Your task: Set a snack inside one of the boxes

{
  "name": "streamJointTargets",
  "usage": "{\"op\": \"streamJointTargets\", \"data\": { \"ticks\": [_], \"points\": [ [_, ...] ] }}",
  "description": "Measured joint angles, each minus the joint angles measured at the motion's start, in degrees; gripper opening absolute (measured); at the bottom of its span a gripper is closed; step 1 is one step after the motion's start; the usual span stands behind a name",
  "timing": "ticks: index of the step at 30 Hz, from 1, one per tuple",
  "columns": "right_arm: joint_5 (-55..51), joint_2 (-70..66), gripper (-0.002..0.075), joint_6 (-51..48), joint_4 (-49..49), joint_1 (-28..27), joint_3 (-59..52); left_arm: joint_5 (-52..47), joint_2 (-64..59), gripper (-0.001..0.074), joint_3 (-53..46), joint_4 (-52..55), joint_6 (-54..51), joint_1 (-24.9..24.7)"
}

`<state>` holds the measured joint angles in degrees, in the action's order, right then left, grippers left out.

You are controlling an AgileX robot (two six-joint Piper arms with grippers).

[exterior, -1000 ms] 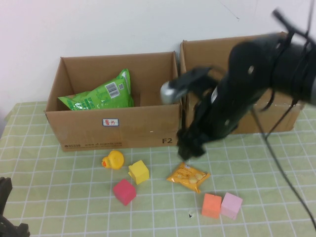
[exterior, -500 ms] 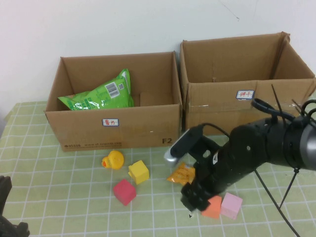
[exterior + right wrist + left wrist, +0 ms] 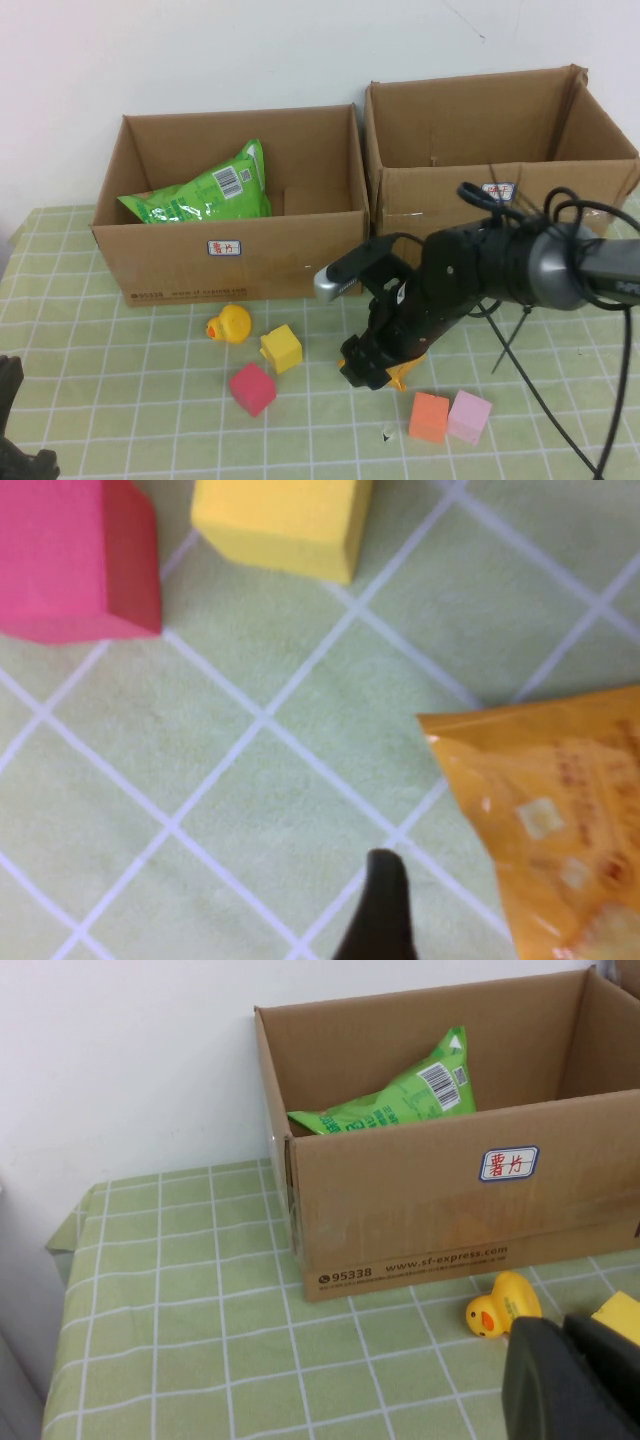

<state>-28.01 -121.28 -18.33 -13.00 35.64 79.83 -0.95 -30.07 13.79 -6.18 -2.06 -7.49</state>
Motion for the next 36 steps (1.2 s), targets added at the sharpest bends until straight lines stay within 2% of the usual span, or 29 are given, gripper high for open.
{"op": "streamJointTargets", "data": {
  "ticks": [11, 13, 16, 20, 23, 28, 36],
  "points": [
    [1.1, -4.5, 0.0566, 0.0, 5.6, -0.4, 2.5, 0.0, 0.0, -0.0001, 0.0, 0.0, 0.0, 0.0],
    [1.2, -5.0, 0.0547, 0.0, 5.9, -0.4, 2.5, 0.1, 0.0, -0.0001, 0.0, 0.0, 0.0, 0.0],
    [0.6, -5.5, 0.0479, 0.0, 6.4, -0.4, 2.5, 0.2, 0.0, -0.0001, 0.0, 0.0, 0.1, 0.0],
    [-0.4, -5.3, 0.0324, -0.1, 6.4, -0.4, 2.5, 0.3, 0.0, -0.0001, 0.0, 0.0, 0.1, 0.0],
    [-1.5, -4.2, 0.0265, 0.4, 6.4, -0.4, 2.5, 0.3, 0.0, -0.0001, 0.0, 0.0, 0.1, 0.0],
    [-2.4, 0.1, 0.0265, 1.8, 6.3, -0.4, 2.3, 0.3, 0.0, -0.0001, 0.0, 0.0, 0.1, 0.0],
    [-1.7, 16.6, 0.0264, 0.0, 6.3, -0.4, 2.3, 0.3, 0.0, -0.0001, 0.0, 0.0, 0.1, 0.0]
  ]
}}
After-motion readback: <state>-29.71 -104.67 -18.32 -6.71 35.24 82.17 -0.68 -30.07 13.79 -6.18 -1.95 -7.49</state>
